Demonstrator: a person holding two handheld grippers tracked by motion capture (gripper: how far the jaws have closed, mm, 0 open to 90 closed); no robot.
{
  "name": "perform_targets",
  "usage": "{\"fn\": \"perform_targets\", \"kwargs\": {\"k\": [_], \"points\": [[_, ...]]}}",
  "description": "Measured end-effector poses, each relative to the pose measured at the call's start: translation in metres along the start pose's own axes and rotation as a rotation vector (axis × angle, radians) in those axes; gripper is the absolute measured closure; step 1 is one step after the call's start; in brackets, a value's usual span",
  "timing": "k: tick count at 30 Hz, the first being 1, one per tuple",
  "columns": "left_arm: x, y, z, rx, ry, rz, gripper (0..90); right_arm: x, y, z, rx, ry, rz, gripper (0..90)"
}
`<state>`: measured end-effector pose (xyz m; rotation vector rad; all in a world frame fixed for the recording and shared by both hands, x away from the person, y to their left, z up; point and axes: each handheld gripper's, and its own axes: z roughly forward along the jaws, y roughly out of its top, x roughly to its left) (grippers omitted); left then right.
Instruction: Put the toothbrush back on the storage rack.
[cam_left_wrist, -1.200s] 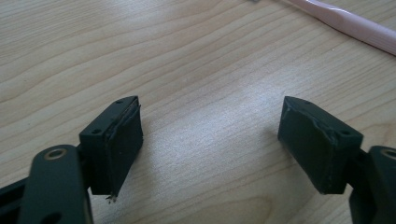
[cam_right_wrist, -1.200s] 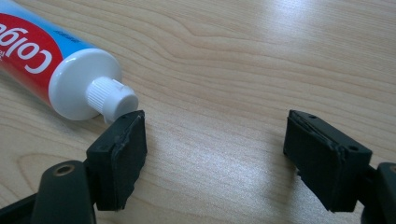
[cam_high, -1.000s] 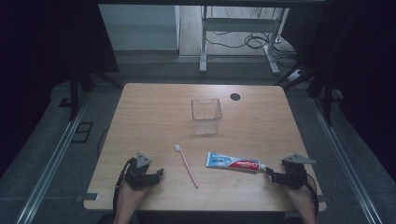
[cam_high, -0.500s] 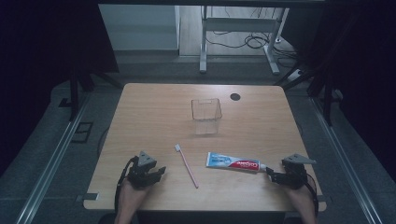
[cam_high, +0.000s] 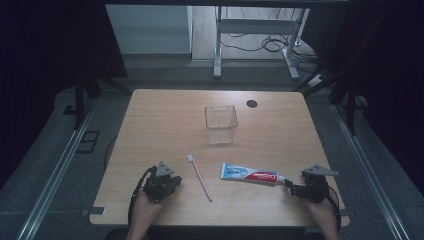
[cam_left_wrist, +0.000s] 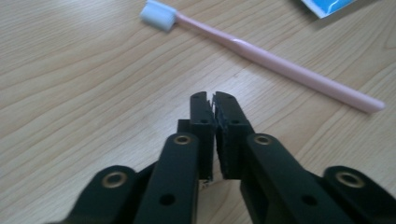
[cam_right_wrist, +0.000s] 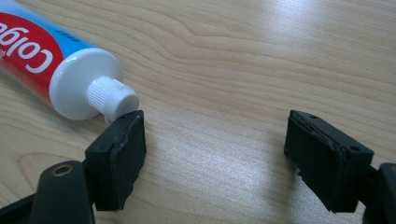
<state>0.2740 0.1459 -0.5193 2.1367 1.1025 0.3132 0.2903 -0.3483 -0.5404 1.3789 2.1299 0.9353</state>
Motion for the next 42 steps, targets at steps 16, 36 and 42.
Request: {"fn": "perform_targets", "kwargs": {"k": [16,36,42], "points": [[-0.025,0.019,0.018,0.006,-0.086,0.032,89.5,0.0,0.0,0.0,0.0,0.001,-0.002,20.3],[-0.06,0.037,0.047,0.035,-0.166,0.093,89.5,0.0,0.0,0.0,0.001,0.001,-0.002,20.0],[-0.063,0.032,0.05,0.06,-0.182,0.085,89.5,0.0,0.0,0.0,0.001,0.002,-0.003,20.0]]}}
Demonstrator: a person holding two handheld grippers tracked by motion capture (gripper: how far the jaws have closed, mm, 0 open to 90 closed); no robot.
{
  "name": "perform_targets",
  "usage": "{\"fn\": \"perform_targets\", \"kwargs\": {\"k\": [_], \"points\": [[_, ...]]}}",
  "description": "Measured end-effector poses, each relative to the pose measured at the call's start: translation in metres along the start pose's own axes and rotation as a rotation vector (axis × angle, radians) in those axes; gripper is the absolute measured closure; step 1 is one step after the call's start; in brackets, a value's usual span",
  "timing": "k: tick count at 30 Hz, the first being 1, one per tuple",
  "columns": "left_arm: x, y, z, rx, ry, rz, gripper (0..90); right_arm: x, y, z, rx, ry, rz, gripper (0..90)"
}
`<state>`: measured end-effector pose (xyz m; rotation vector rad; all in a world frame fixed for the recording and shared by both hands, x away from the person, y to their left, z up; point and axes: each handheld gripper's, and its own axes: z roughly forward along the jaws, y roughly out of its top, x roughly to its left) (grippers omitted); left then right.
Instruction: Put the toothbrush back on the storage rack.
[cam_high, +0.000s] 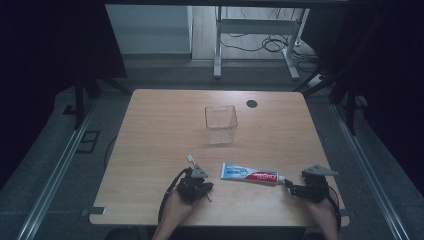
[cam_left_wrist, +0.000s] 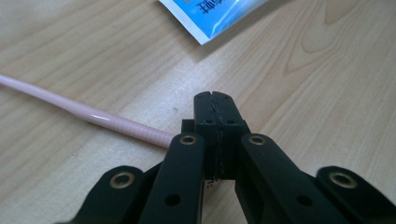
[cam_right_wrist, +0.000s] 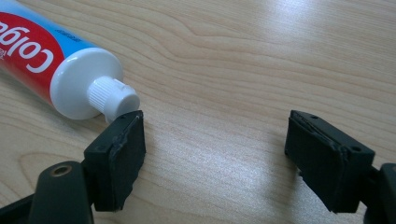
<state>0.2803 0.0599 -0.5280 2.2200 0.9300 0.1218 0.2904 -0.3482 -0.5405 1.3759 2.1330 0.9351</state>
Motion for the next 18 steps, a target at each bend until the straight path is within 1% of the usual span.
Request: {"fn": "perform_targets", "kwargs": {"k": [4,5,8,9,11,12,16,18], "points": [[-0.001,-0.001,-0.001,0.002,-0.003,0.0,89.5,0.0,0.0,0.0,0.0,0.0,0.0,20.0],[-0.002,-0.002,-0.001,-0.003,-0.001,-0.005,89.5,0.0,0.0,0.0,0.0,0.0,0.0,20.0],[-0.001,-0.004,-0.003,0.008,0.001,-0.003,89.5,0.0,0.0,0.0,0.0,0.0,0.0,20.0],[-0.001,-0.007,-0.005,0.01,0.008,-0.006,89.5,0.0,0.0,0.0,0.0,0.0,0.0,19.9],[-0.001,-0.008,-0.005,0.008,0.009,-0.011,89.5,0.0,0.0,0.0,0.0,0.0,0.0,20.0],[0.001,-0.011,-0.008,0.014,0.015,-0.014,89.5,0.0,0.0,0.0,0.0,0.0,0.0,20.0],[0.004,-0.015,-0.011,0.017,0.024,-0.019,89.6,0.0,0.0,0.0,0.0,0.0,0.0,20.0],[0.006,-0.018,-0.014,0.013,0.028,-0.03,89.5,0.0,0.0,0.0,0.0,0.0,0.0,20.0]]}}
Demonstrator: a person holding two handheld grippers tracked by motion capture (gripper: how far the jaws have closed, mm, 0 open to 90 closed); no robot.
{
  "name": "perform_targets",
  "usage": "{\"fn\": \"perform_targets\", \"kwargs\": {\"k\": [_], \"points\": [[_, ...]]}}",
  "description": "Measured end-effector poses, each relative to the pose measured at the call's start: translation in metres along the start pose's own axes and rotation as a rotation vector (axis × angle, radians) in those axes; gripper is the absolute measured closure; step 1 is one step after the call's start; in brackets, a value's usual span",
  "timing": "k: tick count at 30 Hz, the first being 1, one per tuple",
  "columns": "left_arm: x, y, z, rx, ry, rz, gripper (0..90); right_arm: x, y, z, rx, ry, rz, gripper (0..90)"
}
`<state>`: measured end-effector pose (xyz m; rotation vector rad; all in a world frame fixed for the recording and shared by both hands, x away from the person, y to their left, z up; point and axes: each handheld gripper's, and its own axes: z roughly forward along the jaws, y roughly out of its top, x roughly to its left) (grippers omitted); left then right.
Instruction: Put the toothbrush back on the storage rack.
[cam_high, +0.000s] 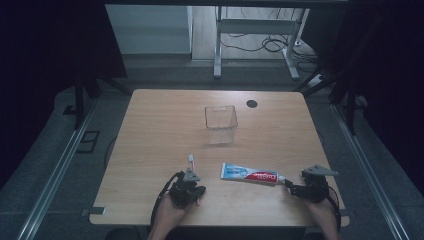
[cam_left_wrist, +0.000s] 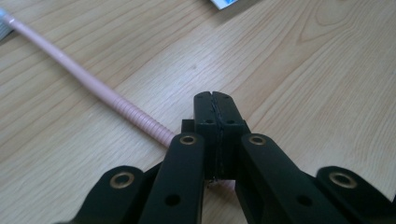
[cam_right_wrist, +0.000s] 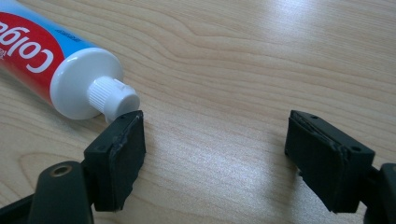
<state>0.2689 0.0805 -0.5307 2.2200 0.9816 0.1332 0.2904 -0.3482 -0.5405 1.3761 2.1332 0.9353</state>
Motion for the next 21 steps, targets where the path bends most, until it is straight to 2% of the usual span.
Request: {"fn": "perform_targets", "kwargs": {"k": [21], "points": [[0.031,-0.028,-0.033,0.002,0.097,-0.066,89.1,0.0,0.0,0.0,0.001,0.0,0.0,19.9]]}}
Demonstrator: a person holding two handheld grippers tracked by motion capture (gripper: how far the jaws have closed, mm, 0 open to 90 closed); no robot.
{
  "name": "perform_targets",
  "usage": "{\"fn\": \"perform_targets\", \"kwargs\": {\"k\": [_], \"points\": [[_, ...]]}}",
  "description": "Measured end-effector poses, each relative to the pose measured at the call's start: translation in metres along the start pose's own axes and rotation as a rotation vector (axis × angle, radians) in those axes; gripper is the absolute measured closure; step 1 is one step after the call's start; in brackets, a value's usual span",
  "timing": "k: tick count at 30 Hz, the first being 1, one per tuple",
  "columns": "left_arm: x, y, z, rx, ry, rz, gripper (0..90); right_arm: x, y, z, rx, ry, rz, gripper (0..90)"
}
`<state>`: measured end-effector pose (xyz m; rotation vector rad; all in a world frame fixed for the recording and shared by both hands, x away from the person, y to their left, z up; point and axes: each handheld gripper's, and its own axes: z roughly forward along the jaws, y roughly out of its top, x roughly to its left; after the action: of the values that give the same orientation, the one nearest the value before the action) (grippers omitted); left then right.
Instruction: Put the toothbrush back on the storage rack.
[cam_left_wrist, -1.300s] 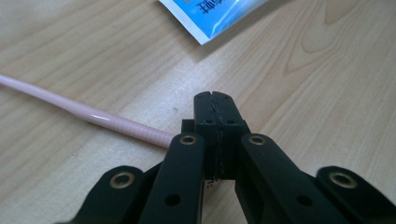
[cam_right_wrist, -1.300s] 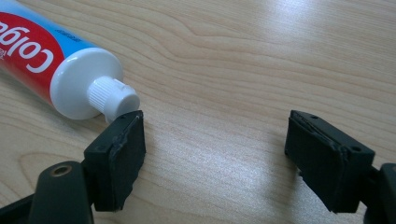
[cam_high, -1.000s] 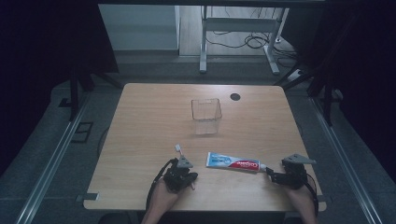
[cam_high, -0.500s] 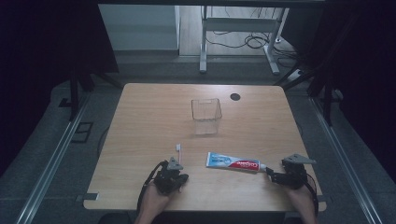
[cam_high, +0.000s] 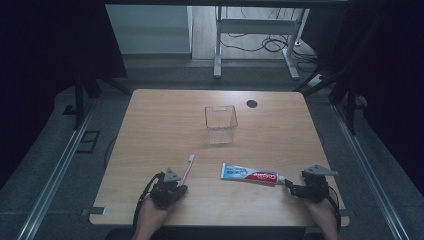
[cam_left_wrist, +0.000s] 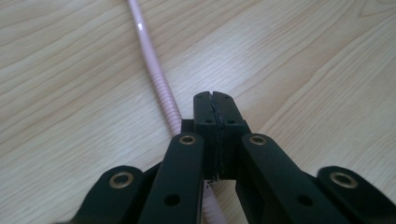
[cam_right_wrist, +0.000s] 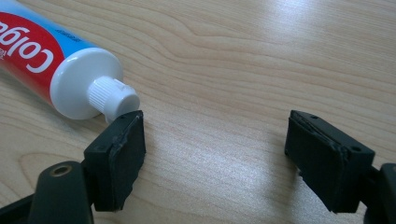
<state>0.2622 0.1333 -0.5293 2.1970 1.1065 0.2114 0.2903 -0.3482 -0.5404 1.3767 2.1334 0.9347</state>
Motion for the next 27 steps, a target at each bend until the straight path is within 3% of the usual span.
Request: {"fn": "perform_targets", "kwargs": {"k": [13,19,23,27], "points": [[0.033,-0.01,-0.015,0.002,0.059,-0.034,87.9,0.0,0.0,0.0,-0.001,-0.001,-0.001,19.9],[0.036,-0.011,-0.019,-0.004,0.031,-0.041,87.3,0.0,0.0,0.0,-0.001,0.0,-0.001,20.0],[0.036,-0.005,-0.025,-0.003,0.026,-0.03,83.9,0.0,0.0,0.0,0.0,-0.001,-0.001,19.9],[0.04,0.006,-0.03,0.029,0.03,-0.002,80.5,0.0,0.0,0.0,-0.001,0.0,0.0,20.0]]}}
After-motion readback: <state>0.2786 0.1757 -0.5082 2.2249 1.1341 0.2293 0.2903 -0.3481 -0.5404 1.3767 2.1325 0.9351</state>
